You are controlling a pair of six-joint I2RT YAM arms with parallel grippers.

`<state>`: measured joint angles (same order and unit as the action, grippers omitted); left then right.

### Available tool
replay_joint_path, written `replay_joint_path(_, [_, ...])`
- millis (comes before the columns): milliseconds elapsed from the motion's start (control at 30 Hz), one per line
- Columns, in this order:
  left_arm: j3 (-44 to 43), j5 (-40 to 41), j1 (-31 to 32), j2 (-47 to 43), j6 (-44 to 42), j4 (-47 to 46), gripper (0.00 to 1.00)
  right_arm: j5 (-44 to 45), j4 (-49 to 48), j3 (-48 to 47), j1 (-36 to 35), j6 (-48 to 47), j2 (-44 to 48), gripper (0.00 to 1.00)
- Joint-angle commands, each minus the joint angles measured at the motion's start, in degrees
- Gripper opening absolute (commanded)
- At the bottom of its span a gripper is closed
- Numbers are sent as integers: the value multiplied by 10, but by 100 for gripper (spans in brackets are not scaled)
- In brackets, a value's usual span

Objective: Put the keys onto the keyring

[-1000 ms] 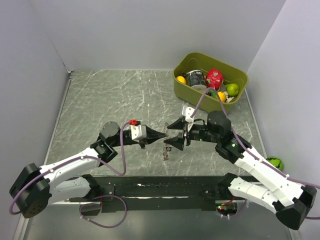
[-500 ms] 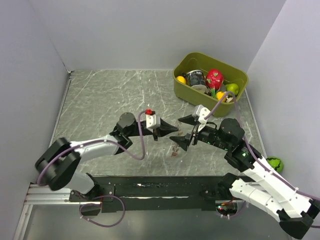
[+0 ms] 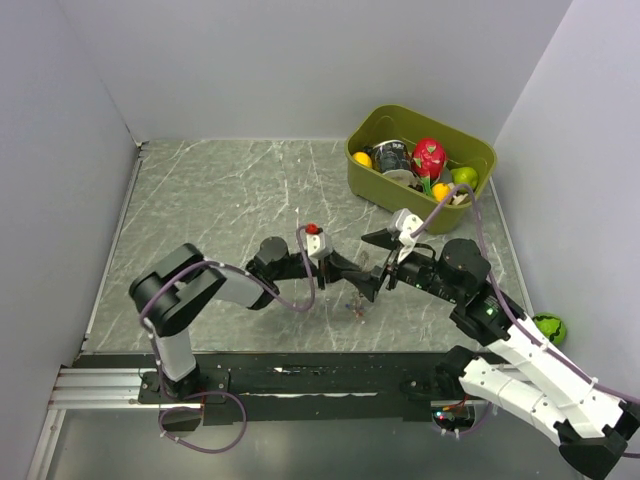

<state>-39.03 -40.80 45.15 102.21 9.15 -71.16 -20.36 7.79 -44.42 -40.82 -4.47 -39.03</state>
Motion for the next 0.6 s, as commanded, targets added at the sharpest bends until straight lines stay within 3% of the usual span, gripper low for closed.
replay_joint_path(0, [56,25,-15,33,51,-250,1,5,-15,14,4,12,4,99])
replay_joint_path(200, [132,51,-34,-3,25,-229,1,7,-17,25,4,13,12,100])
replay_joint_path(367, [146,79,-40,-47,-40,-100,1,1,-27,30,4,16,1,99])
replay_joint_path(567, [150,102,-42,-76,-77,-37,3,-5,-36,33,4,17,-6,100])
